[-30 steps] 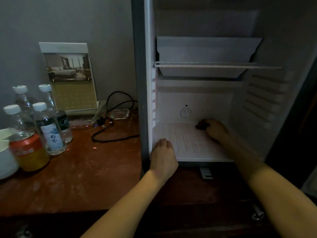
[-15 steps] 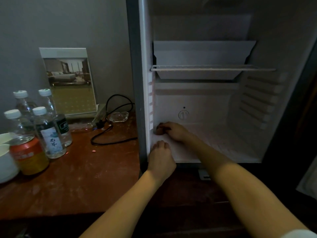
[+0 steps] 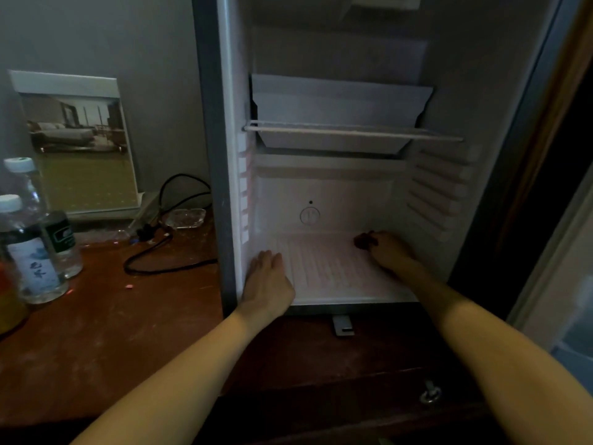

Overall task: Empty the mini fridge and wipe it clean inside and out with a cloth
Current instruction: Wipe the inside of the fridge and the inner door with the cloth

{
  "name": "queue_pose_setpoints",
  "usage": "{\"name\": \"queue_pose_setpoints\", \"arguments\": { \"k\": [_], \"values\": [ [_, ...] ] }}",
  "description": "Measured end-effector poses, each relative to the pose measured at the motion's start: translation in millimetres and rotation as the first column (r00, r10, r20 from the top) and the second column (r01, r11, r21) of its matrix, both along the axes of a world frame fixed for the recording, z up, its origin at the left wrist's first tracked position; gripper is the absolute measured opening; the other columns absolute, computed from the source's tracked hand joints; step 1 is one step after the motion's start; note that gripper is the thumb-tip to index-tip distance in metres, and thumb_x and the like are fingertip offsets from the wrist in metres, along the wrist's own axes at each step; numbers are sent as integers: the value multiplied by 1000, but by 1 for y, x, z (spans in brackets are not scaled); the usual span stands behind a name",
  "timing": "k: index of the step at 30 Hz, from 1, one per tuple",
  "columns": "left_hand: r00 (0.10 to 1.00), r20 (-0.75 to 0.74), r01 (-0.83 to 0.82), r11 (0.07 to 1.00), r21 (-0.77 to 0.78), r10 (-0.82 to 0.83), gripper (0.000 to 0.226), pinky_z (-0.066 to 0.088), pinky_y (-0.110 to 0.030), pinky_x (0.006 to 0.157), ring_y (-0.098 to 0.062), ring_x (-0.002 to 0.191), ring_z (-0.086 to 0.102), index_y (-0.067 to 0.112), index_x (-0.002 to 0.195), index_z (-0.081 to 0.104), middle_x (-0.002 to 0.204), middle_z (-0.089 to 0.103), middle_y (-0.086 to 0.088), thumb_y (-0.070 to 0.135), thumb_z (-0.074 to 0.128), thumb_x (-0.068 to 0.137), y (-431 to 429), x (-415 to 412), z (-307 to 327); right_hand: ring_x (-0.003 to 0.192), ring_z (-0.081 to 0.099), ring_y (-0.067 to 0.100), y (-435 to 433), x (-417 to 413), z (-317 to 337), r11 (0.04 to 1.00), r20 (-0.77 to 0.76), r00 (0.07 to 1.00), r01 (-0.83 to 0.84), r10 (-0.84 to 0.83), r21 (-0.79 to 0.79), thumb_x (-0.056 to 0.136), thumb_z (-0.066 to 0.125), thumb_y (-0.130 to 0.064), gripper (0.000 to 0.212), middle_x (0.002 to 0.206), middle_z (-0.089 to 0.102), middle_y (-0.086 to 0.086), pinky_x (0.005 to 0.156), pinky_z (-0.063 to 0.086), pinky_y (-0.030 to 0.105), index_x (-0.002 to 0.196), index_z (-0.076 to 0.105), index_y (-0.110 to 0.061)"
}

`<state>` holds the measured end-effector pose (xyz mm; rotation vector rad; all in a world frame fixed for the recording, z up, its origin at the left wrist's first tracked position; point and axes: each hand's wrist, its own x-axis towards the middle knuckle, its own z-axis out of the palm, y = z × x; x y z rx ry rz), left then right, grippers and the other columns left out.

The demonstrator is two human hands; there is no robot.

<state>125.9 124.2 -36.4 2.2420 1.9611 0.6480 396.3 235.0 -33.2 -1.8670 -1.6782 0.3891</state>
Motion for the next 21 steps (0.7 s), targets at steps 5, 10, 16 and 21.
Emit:
{"name": "queue_pose_setpoints", "arguments": {
  "k": [5,10,16,21],
  "values": [
    [1000,19,-19,1000,13,19,64,1,-32,120,-26,148,7,6,153,8,161,8,-14,14,36,96,6,2,-8,102,61,22,-3,-18,11,996,-112,990,-92,91,-2,86,63,-53,39,110,63,-8,88,48,30,110,70,-23],
    [1000,-13,-7,1000,5,7,65,0,-32,121,-26,148,7,2,153,7,160,7,-16,14,36,95,8,2,-8,109,60,14,1,-79,11,947,-42,946,-320,321,20,93,60,-33,20,116,69,-5,80,39,11,106,74,-27],
    [1000,-6,3,1000,6,-3,65,2,-31,120,-25,148,10,1,152,9,160,11,-16,16,36,96,7,0,-6,113,55,22,-22,-133,15,880,183,869,-473,460,34,101,45,-30,32,128,62,4,87,36,22,120,68,-20],
    [1000,-15,-27,1000,1,27,64,4,-33,121,-26,147,13,1,152,11,159,15,-16,21,37,97,4,1,-4,109,57,23,-67,-122,6,896,167,895,-433,415,97,103,41,-33,37,127,61,8,84,40,27,122,67,-15]
  ]
}}
